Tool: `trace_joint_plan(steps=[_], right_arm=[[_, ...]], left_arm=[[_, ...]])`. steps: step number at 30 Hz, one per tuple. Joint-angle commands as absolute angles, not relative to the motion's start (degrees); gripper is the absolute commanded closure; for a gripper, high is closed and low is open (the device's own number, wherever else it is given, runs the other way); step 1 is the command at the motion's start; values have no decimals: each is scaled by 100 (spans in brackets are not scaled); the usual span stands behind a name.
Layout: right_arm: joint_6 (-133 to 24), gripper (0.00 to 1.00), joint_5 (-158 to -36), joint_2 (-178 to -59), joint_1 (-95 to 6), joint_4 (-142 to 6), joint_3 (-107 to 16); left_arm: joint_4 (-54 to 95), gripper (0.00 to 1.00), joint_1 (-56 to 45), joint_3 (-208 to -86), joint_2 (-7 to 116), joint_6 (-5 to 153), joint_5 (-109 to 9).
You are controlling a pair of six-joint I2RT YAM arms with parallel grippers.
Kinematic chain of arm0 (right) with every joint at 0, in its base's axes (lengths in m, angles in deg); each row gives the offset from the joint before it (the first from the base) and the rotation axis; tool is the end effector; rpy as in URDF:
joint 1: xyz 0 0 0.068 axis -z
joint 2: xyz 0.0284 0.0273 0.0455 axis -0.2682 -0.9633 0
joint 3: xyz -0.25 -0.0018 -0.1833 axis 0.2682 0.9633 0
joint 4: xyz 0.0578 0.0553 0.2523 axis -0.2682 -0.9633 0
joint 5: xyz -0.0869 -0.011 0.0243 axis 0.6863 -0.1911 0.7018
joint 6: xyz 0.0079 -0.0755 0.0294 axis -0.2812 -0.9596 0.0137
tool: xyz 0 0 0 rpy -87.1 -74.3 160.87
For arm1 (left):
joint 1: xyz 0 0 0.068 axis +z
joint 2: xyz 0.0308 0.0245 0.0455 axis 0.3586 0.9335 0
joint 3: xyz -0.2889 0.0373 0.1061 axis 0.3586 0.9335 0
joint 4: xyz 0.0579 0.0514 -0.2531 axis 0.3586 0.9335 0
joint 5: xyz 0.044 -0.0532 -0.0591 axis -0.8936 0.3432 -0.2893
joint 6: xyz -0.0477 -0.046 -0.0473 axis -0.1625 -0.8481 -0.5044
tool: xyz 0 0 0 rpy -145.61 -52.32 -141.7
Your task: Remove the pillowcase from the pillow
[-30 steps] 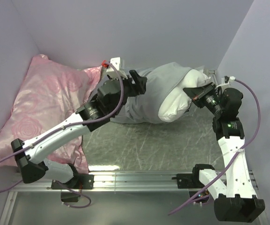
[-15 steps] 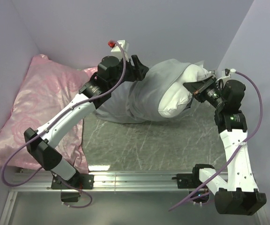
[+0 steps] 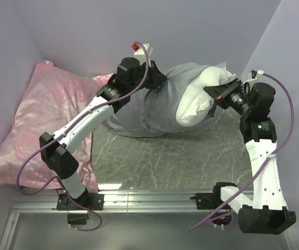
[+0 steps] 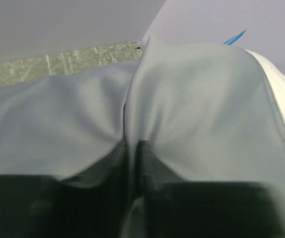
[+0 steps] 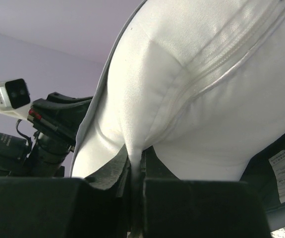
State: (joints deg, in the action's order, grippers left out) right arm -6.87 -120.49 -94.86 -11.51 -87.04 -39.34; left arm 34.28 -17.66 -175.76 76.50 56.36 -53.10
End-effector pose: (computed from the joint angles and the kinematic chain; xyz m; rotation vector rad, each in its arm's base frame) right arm 0.2238 0.0213 0.4590 0.4811 1.7559 1.1049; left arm 0.3426 -0.2824 0.4688 0.2119 1.7976 -0.9463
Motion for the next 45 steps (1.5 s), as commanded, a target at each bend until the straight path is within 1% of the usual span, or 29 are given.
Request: trace_joint_plan(steps=[1,3,4,5,8,11,12,14,15,17,18,19,22,24,27,30,32,34,35,36,39,42,45], right_arm=[[-609,100,-12203,-9385,-1108,-7946,-4603],[-591,100,-12221,-9429,-1108,-7981,-4700],[-600,100,-12230,-9429,-1108,-8008,-4814],[-609,100,-12230,-9447,-1108,-8034,-4885],[-749,100,-12029,-9473,-1064,-8350,-5368],[-723,100,-11923,-9587,-1020,-8631,-5947],[-723,100,-11826,-9657,-1020,-8701,-6349],[-706,100,-11764,-9876,-976,-8920,-6799],[-705,100,-11659,-9982,-941,-9044,-7350],[-706,100,-11527,-10297,-923,-9333,-7932],[-679,100,-11431,-10404,-923,-9413,-8475],[-653,100,-11395,-10527,-914,-9475,-8767],[-486,100,-11403,-11010,-914,-9721,-9794],[-398,100,-11430,-11292,-958,-9739,-10140],[-581,100,-11325,-11477,-1177,-9853,-10116],[-942,100,-10860,-11416,-1528,-9775,-9564],[-1257,100,-10440,-11485,-1924,-9888,-9465],[-1452,100,-10218,-11608,-2250,-9976,-9430],[-1540,100,-10147,-11626,-2311,-9977,-9386],[-1575,100,-10051,-11644,-2364,-9959,-9316],[-1663,100,-9867,-11706,-2479,-9959,-9280],[-1751,100,-9708,-11785,-2531,-10029,-9359],[-1813,100,-9576,-11899,-2575,-10108,-9456]], left_arm=[[3293,89,-1722,-17837,7630,5656,-5152],[3388,100,-1705,-17845,7621,5595,-5431],[3415,100,-1626,-17819,7621,5525,-5799],[3450,100,-1556,-17802,7621,5342,-5811],[3600,100,-1187,-17626,7683,5007,-6329],[3320,100,-976,-16995,7613,4770,-6611],[3249,100,-931,-16671,7577,4682,-6681],[3073,100,-791,-16405,7586,4506,-6717],[3073,100,-773,-16230,7603,4496,-6795],[3029,100,-747,-16097,7656,4479,-6883],[3029,100,-746,-15983,7726,4479,-6962],[3029,100,-738,-15913,7753,4444,-7024],[2862,100,-685,-15570,7893,4312,-6893],[2687,100,-685,-15394,7902,4320,-6631],[2283,100,-799,-15209,7579,4574,-6234],[2544,99,-1027,-15716,7463,4900,-5873],[2747,95,-1282,-15806,7349,5058,-5917],[2887,86,-1466,-15780,7138,5102,-6091],[2906,79,-1519,-15745,7059,5103,-6171],[2897,60,-1546,-15597,6885,5103,-6207],[2748,39,-1643,-15193,6358,5067,-6540],[2607,33,-1923,-14867,5743,5155,-7084],[2598,34,-2213,-14595,5233,5182,-7575]])
